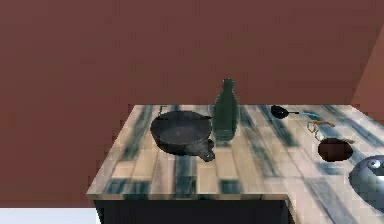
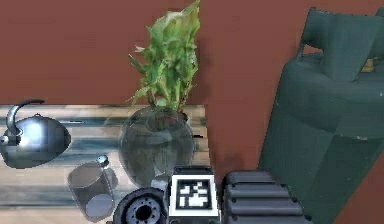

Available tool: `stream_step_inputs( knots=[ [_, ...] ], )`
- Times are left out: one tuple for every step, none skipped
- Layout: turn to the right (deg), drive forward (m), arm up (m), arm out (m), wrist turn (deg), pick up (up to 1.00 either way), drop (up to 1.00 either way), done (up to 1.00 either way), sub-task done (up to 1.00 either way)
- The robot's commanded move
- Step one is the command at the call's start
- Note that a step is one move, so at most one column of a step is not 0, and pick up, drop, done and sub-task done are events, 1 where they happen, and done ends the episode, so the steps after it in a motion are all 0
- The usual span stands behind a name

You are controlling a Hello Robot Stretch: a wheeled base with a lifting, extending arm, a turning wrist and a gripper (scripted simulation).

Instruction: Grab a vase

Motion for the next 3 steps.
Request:
stream_step_inputs(
  knots=[
    [0.0,0.00,0.00,0.02,0.0,0.00,0.00,0.00,0.00],
    [0.0,0.00,0.00,0.00,45.0,0.00,0.00,0.00,0.00],
    [0.0,0.00,0.00,0.00,45.0,0.00,0.00,0.00,0.00]
  ],
)
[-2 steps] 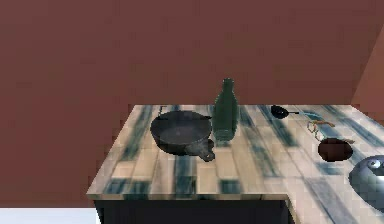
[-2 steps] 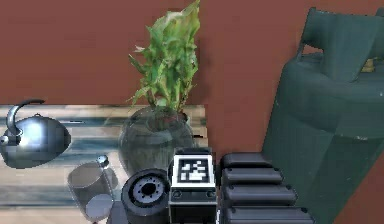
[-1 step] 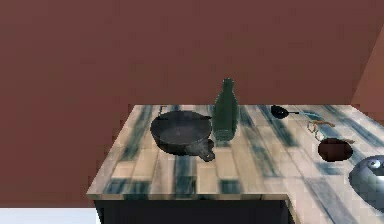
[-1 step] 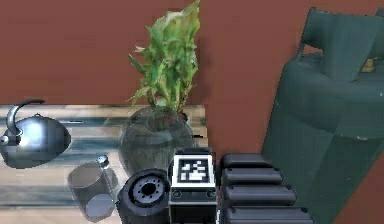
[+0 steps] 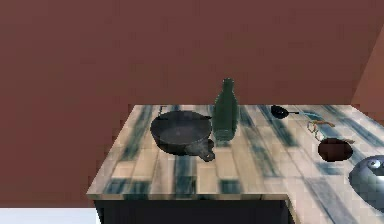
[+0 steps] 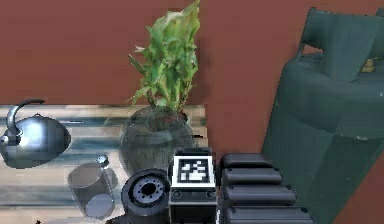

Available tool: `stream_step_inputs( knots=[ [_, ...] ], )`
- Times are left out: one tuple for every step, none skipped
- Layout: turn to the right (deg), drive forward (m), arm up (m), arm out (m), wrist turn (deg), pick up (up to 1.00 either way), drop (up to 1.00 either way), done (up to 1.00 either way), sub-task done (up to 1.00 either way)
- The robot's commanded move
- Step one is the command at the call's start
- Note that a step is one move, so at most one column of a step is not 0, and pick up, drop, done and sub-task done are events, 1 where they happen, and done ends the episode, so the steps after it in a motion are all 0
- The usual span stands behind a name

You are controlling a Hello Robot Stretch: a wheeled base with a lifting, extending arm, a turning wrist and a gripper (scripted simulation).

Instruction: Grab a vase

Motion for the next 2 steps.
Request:
stream_step_inputs(
  knots=[
    [0.0,0.00,0.00,0.00,45.0,0.00,0.00,0.00,0.00],
    [0.0,0.00,0.00,0.00,36.0,0.00,0.00,0.00,0.00]
  ],
)
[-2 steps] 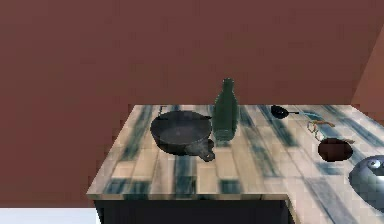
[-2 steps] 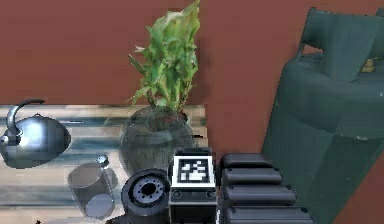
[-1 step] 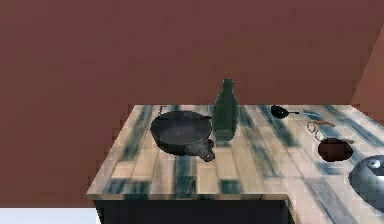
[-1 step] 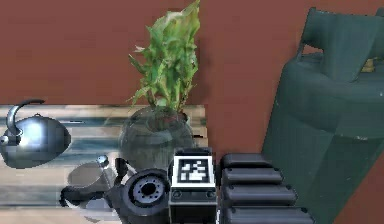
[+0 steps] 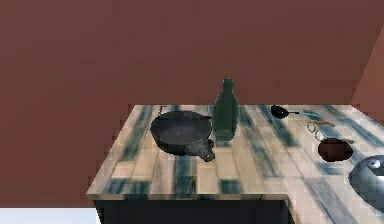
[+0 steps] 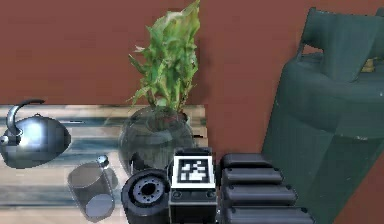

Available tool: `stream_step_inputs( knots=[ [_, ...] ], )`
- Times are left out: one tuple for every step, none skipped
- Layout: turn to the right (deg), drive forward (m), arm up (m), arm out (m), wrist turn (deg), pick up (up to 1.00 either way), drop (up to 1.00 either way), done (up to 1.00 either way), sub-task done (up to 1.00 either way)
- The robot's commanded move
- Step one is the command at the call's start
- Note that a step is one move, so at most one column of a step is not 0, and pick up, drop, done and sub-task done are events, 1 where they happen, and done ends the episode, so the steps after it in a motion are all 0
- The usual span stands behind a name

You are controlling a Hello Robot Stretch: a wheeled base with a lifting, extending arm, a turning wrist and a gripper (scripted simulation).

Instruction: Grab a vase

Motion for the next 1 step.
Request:
stream_step_inputs(
  knots=[
    [0.0,0.00,0.00,0.00,0.0,1.00,0.00,0.00,0.00]
  ],
)
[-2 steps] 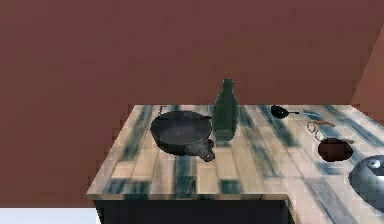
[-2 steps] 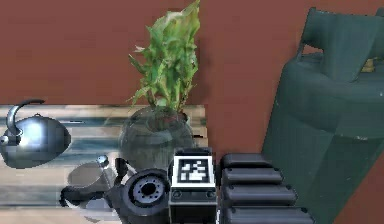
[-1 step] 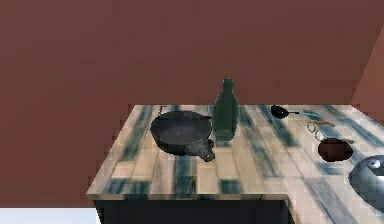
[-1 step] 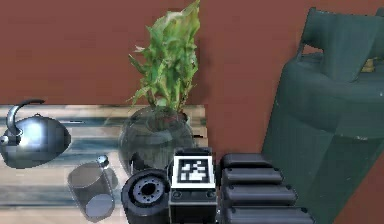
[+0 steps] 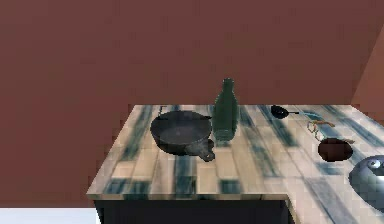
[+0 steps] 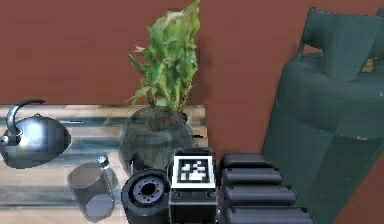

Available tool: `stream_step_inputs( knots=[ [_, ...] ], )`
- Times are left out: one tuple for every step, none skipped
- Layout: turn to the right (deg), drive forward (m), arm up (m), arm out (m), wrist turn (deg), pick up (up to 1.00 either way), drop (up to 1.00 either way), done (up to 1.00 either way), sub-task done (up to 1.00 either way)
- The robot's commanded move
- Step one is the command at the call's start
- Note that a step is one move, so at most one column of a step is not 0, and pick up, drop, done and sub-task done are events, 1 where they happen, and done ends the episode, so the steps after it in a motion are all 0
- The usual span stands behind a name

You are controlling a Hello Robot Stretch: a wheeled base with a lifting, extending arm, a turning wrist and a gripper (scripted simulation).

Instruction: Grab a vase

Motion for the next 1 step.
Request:
stream_step_inputs(
  knots=[
    [0.0,0.00,0.00,0.00,0.0,0.00,0.00,1.00,0.00]
  ],
)
